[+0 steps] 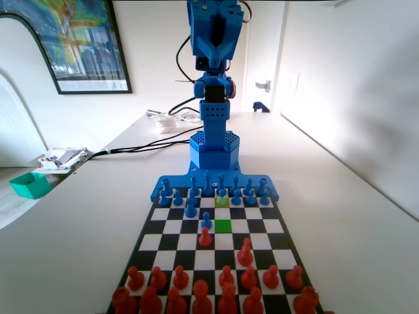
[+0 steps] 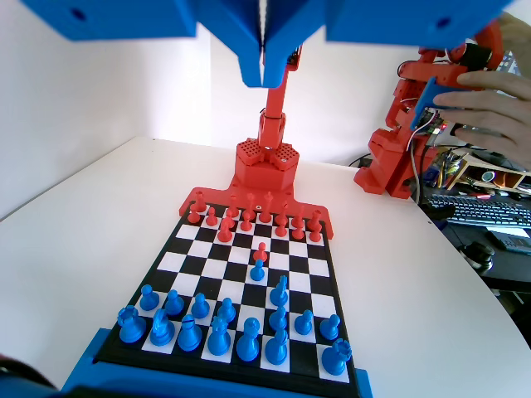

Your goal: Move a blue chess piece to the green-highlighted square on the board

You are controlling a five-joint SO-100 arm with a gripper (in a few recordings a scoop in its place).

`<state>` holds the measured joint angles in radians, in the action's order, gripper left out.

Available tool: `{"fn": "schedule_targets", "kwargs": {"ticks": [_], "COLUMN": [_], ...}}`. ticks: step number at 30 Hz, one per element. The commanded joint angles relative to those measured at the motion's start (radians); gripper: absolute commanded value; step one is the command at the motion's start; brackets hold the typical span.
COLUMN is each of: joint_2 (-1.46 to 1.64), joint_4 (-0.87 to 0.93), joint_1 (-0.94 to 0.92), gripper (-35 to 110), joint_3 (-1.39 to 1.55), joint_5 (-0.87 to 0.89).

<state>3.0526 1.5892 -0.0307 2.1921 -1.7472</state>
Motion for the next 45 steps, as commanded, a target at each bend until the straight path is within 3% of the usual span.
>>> {"fn": "schedule_targets", "kwargs": {"ticks": [1,34,45], "joint_2": [0.003,-0.040,-0.483], "joint_4": [-0.017,-0.009,0.051], "joint_1": [-0.006,0.008,0.029], "gripper": [3,1,1], "joint_3": [-0.009,-0.020,-0.247], "joint_5": [0.000,0.011,0.137]}}
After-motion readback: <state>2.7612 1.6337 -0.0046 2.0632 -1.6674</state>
